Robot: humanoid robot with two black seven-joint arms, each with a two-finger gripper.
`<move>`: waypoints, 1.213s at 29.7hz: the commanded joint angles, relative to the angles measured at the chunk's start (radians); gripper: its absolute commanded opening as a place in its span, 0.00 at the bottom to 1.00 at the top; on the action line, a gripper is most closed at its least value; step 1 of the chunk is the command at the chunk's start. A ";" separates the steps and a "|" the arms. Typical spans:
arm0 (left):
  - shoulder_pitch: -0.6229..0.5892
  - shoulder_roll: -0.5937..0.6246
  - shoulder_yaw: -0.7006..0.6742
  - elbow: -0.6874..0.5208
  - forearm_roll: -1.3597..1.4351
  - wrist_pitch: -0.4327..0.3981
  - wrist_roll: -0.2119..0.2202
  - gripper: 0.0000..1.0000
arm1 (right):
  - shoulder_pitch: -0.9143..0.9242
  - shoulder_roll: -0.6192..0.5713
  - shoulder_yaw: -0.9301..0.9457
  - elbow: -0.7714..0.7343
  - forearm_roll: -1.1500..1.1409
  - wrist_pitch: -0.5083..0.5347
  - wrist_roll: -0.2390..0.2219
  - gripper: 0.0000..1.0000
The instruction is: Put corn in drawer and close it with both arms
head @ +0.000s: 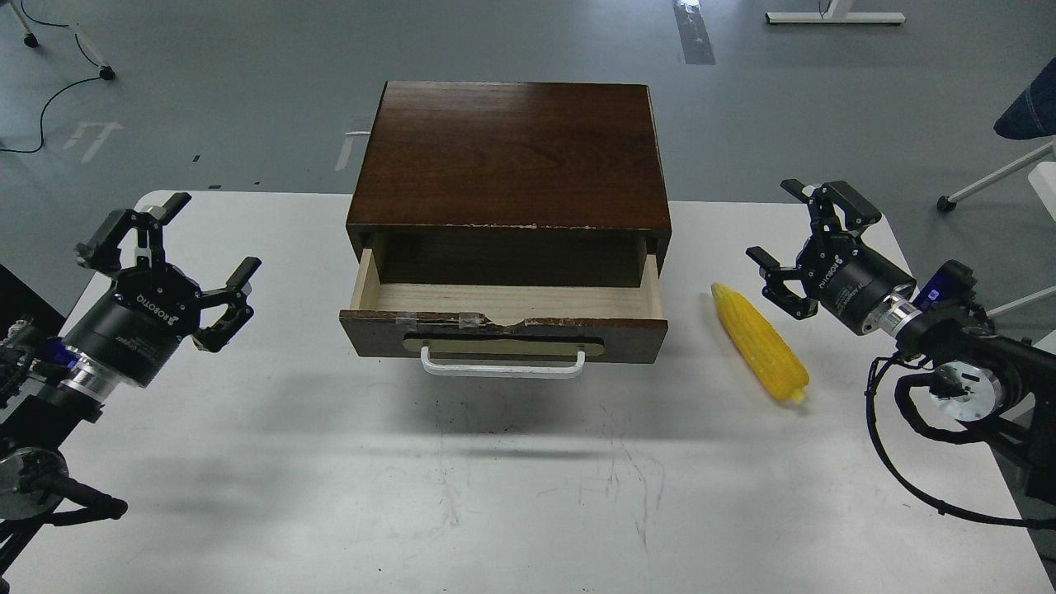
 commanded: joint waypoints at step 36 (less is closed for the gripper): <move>0.000 0.028 -0.010 -0.034 0.013 0.000 -0.002 1.00 | 0.380 0.069 -0.555 -0.078 -1.265 -0.063 0.000 1.00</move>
